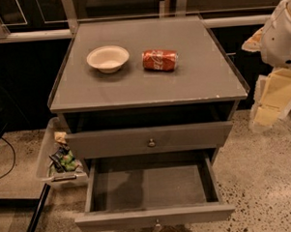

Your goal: Close middle drawer

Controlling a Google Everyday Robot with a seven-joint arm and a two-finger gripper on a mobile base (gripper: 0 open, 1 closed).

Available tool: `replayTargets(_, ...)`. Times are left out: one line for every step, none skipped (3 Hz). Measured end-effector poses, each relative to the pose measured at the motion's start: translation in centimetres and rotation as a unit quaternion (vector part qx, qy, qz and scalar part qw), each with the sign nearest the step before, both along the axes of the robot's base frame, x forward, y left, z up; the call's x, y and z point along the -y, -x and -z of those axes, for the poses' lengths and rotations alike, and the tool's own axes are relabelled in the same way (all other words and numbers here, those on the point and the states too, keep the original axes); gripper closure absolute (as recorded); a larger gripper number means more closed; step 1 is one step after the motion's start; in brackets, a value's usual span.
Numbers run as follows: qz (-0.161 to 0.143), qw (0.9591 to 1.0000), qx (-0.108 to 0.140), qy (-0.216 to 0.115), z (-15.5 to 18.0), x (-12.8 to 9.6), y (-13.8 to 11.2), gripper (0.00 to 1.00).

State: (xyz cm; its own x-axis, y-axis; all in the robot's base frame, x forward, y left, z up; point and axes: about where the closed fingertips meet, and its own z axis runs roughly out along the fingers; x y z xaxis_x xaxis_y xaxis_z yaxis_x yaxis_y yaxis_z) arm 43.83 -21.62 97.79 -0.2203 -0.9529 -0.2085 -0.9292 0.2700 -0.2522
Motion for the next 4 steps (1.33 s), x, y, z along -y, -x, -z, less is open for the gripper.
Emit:
replayTargets(-0.003, 1.0, 0.005, 0.002, 0.6, 0.0, 0.2, 0.0)
replayTargets(-0.006, 0.9997, -0.007, -0.021, 4.5, 0.9, 1.3, 0.0)
replayTargets(-0.01, 0.9987, -0.018, -0.047, 9.4, 2.0, 3.6, 0.0)
replayTargets(-0.019, 0.9969, -0.017, -0.074, 13.4, 2.6, 6.0, 0.14)
